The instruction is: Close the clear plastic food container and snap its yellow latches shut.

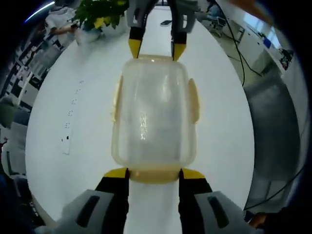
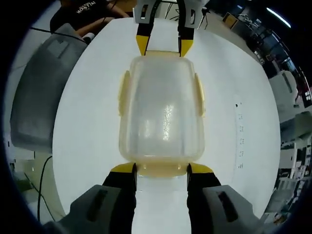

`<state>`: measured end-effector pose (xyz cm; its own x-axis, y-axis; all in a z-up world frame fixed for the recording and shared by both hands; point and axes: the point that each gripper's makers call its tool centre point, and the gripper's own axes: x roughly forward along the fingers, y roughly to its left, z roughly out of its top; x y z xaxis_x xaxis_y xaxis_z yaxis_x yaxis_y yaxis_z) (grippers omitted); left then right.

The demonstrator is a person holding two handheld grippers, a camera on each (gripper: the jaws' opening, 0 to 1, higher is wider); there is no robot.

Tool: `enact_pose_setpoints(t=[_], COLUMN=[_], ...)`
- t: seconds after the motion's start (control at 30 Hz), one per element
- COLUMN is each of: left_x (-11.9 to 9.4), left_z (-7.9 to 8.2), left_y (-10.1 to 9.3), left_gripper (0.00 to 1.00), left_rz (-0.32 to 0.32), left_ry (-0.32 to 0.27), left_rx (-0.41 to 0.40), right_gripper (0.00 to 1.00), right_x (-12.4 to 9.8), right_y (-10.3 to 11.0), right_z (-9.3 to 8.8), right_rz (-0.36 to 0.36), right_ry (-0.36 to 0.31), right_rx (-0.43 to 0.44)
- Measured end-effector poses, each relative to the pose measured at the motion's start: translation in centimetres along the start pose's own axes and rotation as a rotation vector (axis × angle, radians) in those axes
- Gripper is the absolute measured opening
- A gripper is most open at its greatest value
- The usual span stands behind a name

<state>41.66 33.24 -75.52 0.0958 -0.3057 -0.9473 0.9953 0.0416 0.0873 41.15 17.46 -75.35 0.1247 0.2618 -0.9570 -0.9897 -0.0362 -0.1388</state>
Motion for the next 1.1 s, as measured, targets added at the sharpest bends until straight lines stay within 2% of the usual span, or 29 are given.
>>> enact_pose_setpoints(t=[0.27,0.57,1.1], left_x=[2.0,3.5,4.4], left_z=[2.6,4.2,4.3], left_y=[0.0,-0.1,0.0], left_gripper=[0.34,0.34,0.35], left_rz=[-0.014,-0.028,-0.05], left_ry=[0.018,0.035,0.065], left_rx=[0.003,0.006,-0.004], right_gripper=[0.37,0.38,0.38], right_x=[0.1,0.6,1.8], right_y=[0.1,0.0,0.4], right_z=[-2.9,-5.4,-6.0], right_rz=[0.01,0.032,0.064], right_ry=[0.02,0.018,0.004], right_rx=[0.003,0.014,0.017])
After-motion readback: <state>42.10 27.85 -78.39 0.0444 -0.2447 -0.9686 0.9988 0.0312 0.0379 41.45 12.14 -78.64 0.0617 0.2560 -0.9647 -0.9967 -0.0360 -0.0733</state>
